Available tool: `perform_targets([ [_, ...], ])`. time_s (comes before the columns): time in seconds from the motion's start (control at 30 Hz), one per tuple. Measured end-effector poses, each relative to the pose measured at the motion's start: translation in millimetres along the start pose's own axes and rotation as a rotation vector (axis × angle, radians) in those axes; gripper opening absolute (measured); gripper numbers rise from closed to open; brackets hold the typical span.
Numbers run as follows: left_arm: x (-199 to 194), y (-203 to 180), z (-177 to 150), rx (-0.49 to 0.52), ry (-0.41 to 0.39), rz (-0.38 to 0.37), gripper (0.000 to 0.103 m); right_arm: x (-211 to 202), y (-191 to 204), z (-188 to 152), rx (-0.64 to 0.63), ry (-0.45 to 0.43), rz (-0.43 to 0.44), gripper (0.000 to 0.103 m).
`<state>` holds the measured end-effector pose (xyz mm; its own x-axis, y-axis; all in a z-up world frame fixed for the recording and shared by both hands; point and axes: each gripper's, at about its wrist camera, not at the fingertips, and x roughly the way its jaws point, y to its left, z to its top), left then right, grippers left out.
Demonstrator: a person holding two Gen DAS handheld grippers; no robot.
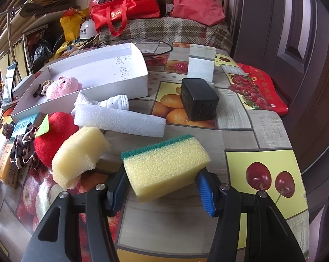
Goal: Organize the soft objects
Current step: 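Lower foam block into the white box with left tool while right releases sponge there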
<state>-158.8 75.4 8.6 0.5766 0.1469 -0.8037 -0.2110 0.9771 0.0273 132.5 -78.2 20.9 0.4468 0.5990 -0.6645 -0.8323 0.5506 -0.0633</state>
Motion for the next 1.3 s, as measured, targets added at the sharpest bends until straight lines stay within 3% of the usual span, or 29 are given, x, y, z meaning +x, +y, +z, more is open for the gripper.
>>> perform_targets([
  [0.1, -11, 5, -3, -0.026, -0.074, -0.003, 0.052, -21, -10, -3, 0.057, -0.107, -0.037, 0.057],
  [0.17, -31, 15, -2, -0.06, -0.192, 0.003, 0.052, -42, -18, -9, 0.11, -0.212, -0.071, 0.057],
  [0.3, -60, 28, 2, -0.053, -0.435, 0.162, 0.052, -75, -20, -21, 0.205, -0.359, -0.102, 0.057],
  [0.37, -59, 41, 2, -0.095, -0.504, 0.217, 0.052, -86, -10, -23, 0.2, -0.41, -0.112, 0.057],
  [0.53, -39, 71, 14, -0.234, -0.485, 0.303, 0.052, -96, 29, -20, 0.122, -0.471, -0.109, 0.057],
  [0.7, -29, 67, 22, -0.212, -0.483, 0.354, 0.052, -93, 55, -16, 0.095, -0.475, -0.058, 0.057],
  [1.3, -11, 72, 45, -0.211, -0.476, 0.328, 0.052, -55, 88, 1, 0.111, -0.397, -0.005, 0.057],
])
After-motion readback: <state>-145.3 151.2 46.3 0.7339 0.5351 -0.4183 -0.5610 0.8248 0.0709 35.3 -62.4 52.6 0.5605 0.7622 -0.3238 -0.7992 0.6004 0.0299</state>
